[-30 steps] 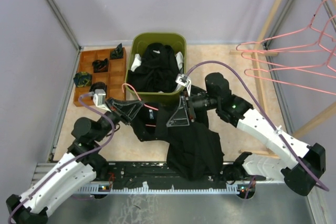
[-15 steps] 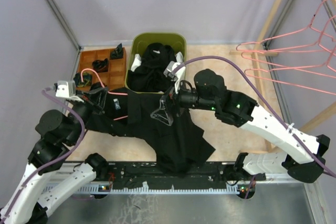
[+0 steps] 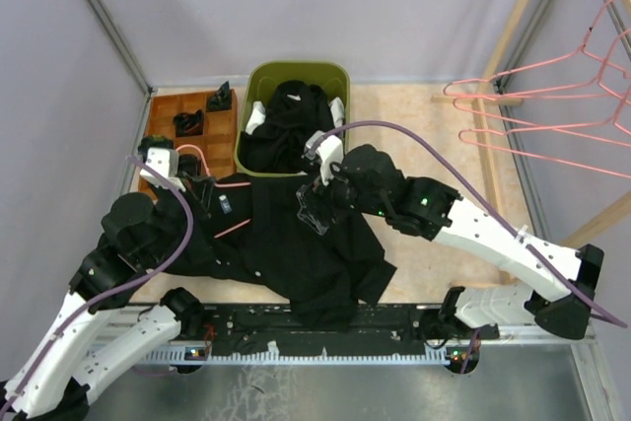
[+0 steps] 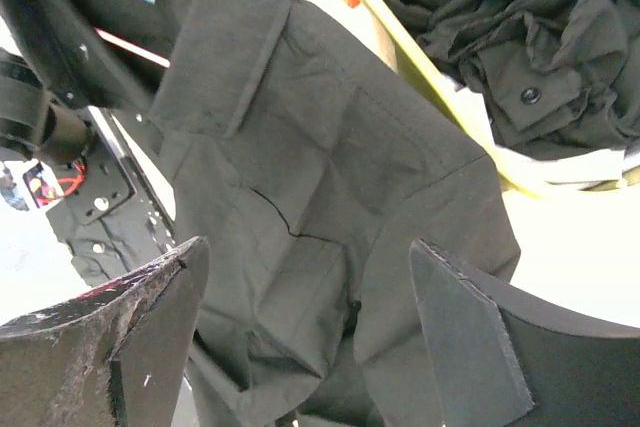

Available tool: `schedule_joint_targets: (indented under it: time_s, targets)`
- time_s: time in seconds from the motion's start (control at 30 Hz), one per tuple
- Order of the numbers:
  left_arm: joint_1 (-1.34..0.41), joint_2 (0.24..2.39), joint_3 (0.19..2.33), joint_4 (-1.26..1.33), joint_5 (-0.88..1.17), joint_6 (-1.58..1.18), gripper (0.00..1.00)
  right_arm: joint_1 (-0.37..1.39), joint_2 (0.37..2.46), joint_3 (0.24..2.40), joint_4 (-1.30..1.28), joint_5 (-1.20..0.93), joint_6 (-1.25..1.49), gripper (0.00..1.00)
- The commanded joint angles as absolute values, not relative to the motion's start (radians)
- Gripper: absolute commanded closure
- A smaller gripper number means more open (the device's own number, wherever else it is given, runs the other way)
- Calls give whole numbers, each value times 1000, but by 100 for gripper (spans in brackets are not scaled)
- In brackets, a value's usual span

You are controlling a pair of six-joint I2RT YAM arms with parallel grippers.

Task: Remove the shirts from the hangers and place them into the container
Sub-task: Remove the shirt from the hanger.

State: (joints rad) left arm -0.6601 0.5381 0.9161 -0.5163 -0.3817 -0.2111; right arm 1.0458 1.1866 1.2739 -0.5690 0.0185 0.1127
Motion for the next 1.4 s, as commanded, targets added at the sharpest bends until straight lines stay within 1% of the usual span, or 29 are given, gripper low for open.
schedule_joint_targets:
  time_s: [0.0,0.07,0.1,0.17,0.23,0.3,0.33,0.4,0.47,0.57,0.67,0.77,0.9,0.97,1.07,1.17,1.23,1.3,1.33,1.37]
  targets:
    - [-657,513,899,-445,-307,-185,100,1053,1204,1236,-507,33,130,20]
    - [-657,493,881,-414,-257,-166,100,1043,1228,1238,-495,12,124,28]
    - [-657,481,874,-403,-231,-161,100,1024,1240,1238,-486,7,124,28]
    - [-657,467,866,-388,-184,-152,100,967,1260,1226,-467,-45,136,22]
    - [-657,455,864,-380,-143,-143,100,900,1266,1216,-453,-161,143,19]
    - [-656,450,866,-380,-113,-136,100,884,1255,1198,-436,-223,108,18]
    - [-657,448,867,-380,-95,-132,100,882,1244,1179,-418,-259,80,17]
    - [-657,446,867,-380,-74,-130,100,882,1229,1153,-398,-288,46,22]
    - [-657,446,868,-383,-67,-132,100,870,1222,1155,-414,-275,39,25]
    - [-657,445,868,-392,-65,-135,100,859,1202,1152,-422,-187,35,27]
    - [-657,445,867,-391,-67,-134,100,860,1176,1156,-436,-133,22,27]
    - [-656,443,869,-392,-65,-132,100,859,1158,1139,-437,-169,-7,20]
    - [-657,448,869,-386,-54,-125,100,858,1168,1117,-446,-159,-47,3]
    - [-657,456,869,-392,-61,-121,100,857,1174,1118,-446,-139,-55,1]
    - [-657,482,881,-417,-46,-110,100,850,1186,1118,-449,-193,-77,1]
    - [-657,492,886,-414,-26,-108,100,833,1215,1120,-474,-280,-94,18]
    - [-657,492,888,-413,-39,-111,100,817,1233,1131,-513,-305,-88,37]
    - [-657,491,890,-423,-60,-116,100,811,1231,1117,-516,-312,-76,51]
    - [-657,488,889,-423,-67,-115,100,808,1222,1103,-508,-304,-70,55]
    - [-657,485,888,-423,-73,-116,100,806,1209,1090,-501,-287,-63,55]
